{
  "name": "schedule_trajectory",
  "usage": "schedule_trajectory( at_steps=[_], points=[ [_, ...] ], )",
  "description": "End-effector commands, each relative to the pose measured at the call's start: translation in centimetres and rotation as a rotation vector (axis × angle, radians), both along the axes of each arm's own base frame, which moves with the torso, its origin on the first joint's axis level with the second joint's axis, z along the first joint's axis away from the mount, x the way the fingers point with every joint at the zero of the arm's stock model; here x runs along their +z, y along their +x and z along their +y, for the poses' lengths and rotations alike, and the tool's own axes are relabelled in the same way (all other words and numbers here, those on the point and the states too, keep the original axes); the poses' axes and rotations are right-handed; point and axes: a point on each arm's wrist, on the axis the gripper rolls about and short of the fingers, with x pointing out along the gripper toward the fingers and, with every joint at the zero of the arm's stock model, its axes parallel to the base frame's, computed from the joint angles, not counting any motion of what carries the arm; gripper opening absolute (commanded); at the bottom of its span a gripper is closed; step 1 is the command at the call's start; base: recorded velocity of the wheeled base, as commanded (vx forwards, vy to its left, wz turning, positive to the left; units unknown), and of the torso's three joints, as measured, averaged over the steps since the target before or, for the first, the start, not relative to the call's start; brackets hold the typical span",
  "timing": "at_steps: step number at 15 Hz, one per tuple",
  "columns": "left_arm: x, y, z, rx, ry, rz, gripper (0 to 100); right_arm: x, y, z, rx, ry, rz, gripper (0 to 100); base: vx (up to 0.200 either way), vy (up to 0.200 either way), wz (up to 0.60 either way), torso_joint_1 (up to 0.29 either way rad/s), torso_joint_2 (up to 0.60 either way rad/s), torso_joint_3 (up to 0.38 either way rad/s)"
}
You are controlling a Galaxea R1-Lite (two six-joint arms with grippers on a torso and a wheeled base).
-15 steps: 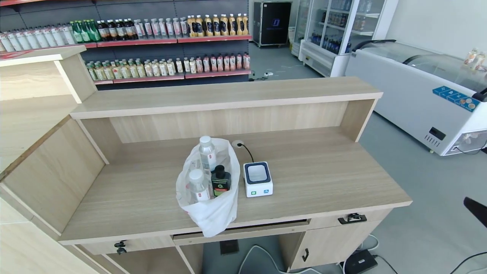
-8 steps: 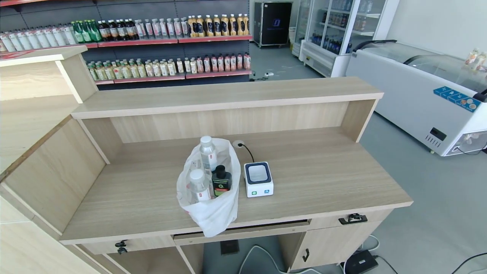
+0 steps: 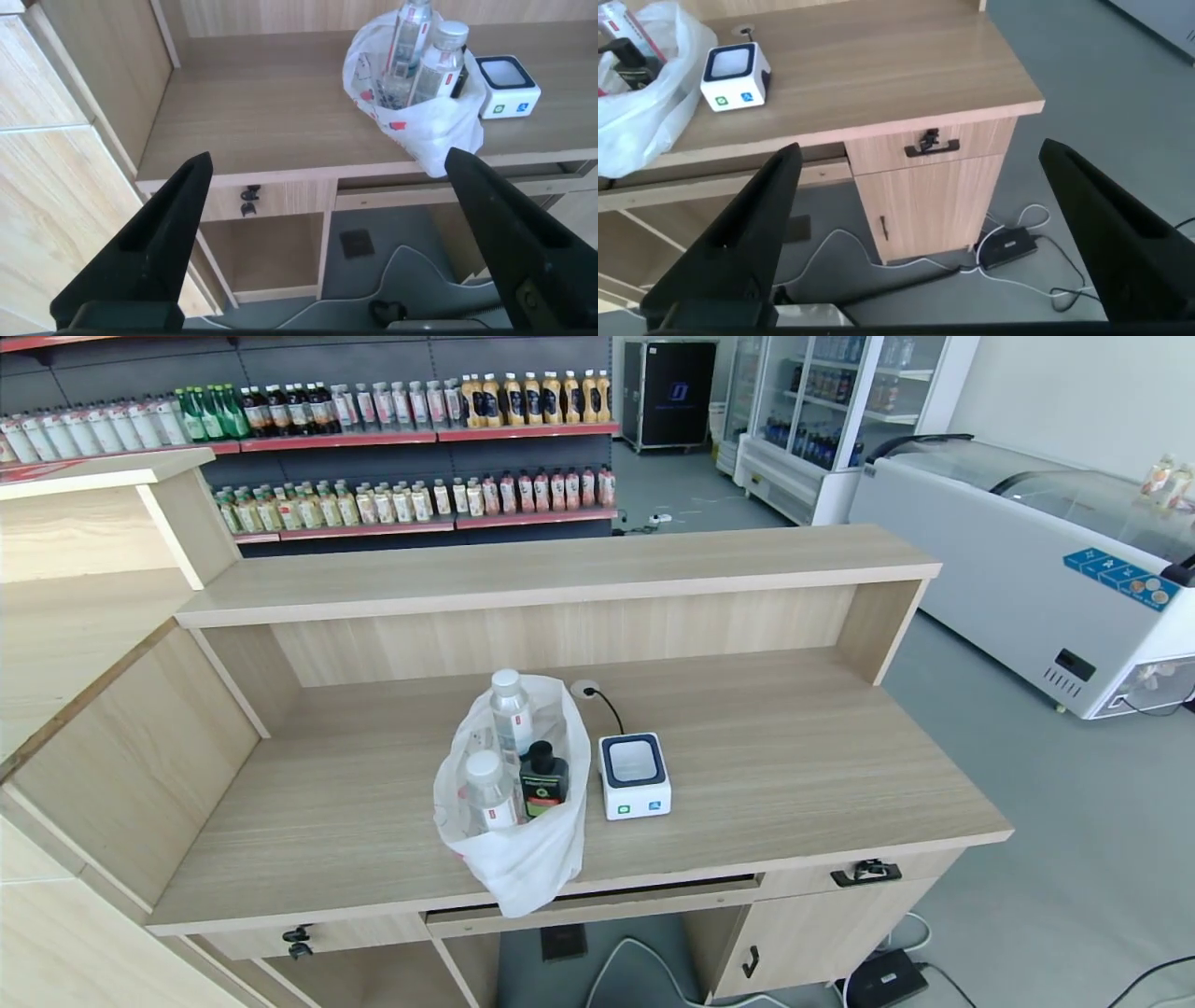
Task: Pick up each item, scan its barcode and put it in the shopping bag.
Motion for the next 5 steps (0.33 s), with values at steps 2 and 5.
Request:
schedule_trajectory(
  at_steps=[2, 5],
  points=[
    [0.0, 0.0, 0.0, 0.0, 0.0, 0.0, 100, -0.02, -0.03, 0.0, 0.0, 0.0, -0.003, 100, 0.0, 0.0, 0.0, 0.0, 0.0, 0.0],
    [0.0, 0.0, 0.0, 0.0, 0.0, 0.0, 100, -0.02, -0.03, 0.0, 0.0, -0.002, -0.003, 100, 0.0, 0.0, 0.0, 0.0, 0.0, 0.0]
  ],
)
